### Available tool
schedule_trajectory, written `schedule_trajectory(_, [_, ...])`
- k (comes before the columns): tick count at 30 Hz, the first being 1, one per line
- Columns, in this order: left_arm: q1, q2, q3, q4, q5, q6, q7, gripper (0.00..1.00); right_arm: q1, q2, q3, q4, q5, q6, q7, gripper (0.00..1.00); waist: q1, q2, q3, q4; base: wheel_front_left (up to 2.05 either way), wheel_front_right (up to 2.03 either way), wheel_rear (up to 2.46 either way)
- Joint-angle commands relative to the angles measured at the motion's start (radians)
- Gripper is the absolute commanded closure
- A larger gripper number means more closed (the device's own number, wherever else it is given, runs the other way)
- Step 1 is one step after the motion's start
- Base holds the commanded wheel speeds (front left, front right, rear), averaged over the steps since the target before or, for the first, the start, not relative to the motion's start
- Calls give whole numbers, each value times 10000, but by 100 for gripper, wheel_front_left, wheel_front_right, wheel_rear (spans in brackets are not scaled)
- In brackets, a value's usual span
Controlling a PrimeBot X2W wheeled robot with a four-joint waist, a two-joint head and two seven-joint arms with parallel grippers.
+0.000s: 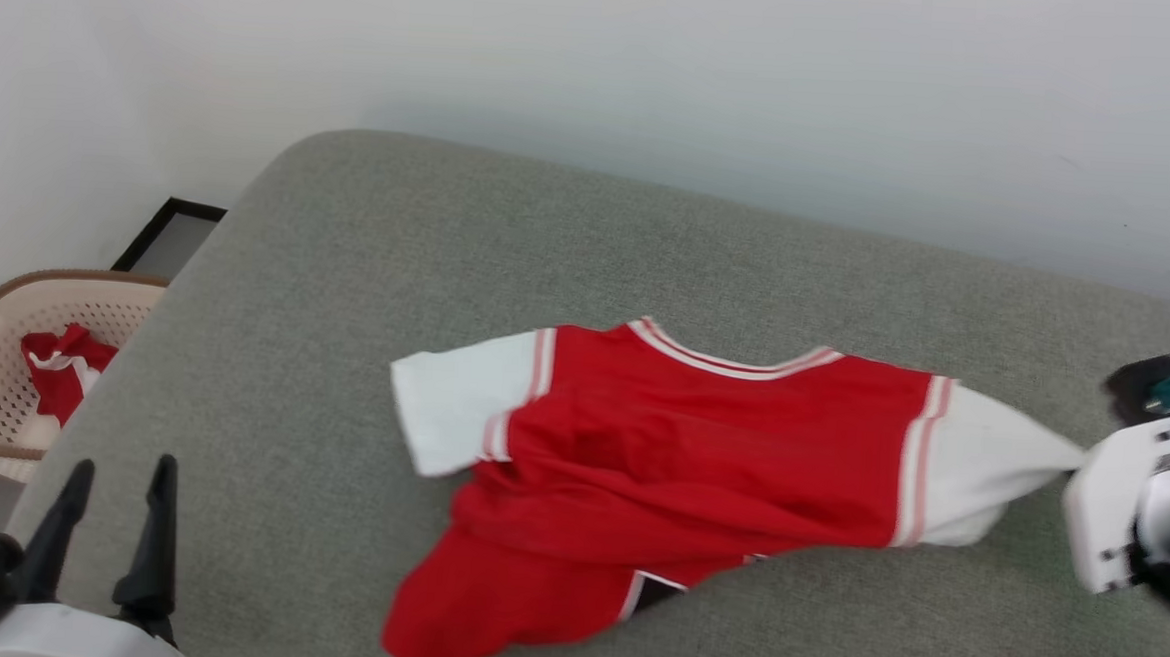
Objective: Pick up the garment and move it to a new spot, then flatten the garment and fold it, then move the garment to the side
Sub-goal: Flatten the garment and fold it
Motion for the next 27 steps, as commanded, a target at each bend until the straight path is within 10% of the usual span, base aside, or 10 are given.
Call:
schedule_trajectory(1, [106, 3, -25, -80, 68, 61, 17, 0, -178, -222, -153, -27, 68, -16, 48, 100, 0, -1, 0, -22, 0, 0, 0])
schedule_trajectory(12, [3, 107, -329, -158, 153, -24, 297, 0, 419, 43, -793, 1108, 300, -15, -8, 100, 0, -1, -128, 14, 0, 0, 0])
schedule_trajectory(15, [56, 135, -380, -172, 133, -39, 364, 0, 548, 329, -847, 1487, 330, -15, -196, 54, 0, -1, -235, -28, 0, 0, 0])
schedule_trajectory(16, [88, 160, -387, -185, 126, -41, 398, 0, 535, 395, -839, 1548, 341, -15, -250, 9, 0, -1, -267, -56, 0, 0, 0])
schedule_trajectory(17, [121, 166, -388, -206, 100, -44, 416, 0, 530, 431, -826, 1595, 361, -15, -305, 0, 0, -1, -308, -92, 0, 0, 0])
schedule_trajectory(27, [349, 505, -251, -436, -43, -78, 598, 0, 534, 457, -817, 951, 587, -15, -1443, 0, 0, -1, -603, -947, 0, 0, 0])
